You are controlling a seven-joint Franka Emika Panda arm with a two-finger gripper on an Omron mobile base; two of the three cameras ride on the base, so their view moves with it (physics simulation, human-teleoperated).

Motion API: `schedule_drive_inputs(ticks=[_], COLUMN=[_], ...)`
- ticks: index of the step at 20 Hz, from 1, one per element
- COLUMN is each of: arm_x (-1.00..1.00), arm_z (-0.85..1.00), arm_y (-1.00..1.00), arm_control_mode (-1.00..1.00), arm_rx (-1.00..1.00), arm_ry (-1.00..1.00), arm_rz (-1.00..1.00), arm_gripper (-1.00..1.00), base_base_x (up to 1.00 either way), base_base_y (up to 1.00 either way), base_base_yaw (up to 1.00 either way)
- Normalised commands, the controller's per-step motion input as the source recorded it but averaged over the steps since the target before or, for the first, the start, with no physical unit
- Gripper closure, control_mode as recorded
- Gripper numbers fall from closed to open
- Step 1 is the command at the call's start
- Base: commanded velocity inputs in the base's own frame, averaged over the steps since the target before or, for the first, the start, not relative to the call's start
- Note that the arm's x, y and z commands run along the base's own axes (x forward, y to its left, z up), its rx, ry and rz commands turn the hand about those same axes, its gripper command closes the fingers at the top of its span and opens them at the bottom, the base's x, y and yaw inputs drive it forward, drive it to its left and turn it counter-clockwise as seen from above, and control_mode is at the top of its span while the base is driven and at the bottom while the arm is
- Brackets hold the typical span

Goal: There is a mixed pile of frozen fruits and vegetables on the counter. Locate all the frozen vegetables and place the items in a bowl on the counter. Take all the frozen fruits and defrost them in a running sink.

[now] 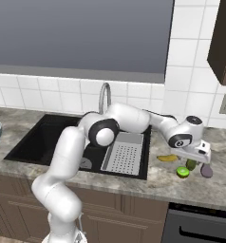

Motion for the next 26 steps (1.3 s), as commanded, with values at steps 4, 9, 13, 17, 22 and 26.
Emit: schedule_drive_inputs(ticks=[4,9,13,17,22,26], arm_x=[0.08,0.06,0.0,0.03,0.02,0.01], arm_z=[-0.21,-0.25,-0.22,-0.18,-0.09,0.17], arm_y=[-0.08,-0.03,0.0,0.02,0.17,0.32], arm_control_mode=[-1.0,-1.0,-1.0,-1.0,-1.0,-1.0], arm_rx=[0.02,0.01,0.0,-0.02,-0.01,0.0], arm_ry=[0.0,0.0,0.02,0.0,0.02,0.0], arm_rz=[0.0,0.0,0.0,0.0,0.0,-0.01], arm_gripper=[-1.0,1.0,1.0,1.0,1.0,1.0], base_base_x=[0.0,0.0,0.0,0.0,0.0,0.0], base_base_y=[0.0,0.0,0.0,0.0,0.0,0.0], base_base_yaw=[0.0,0.0,0.0,0.0,0.0,0.0])
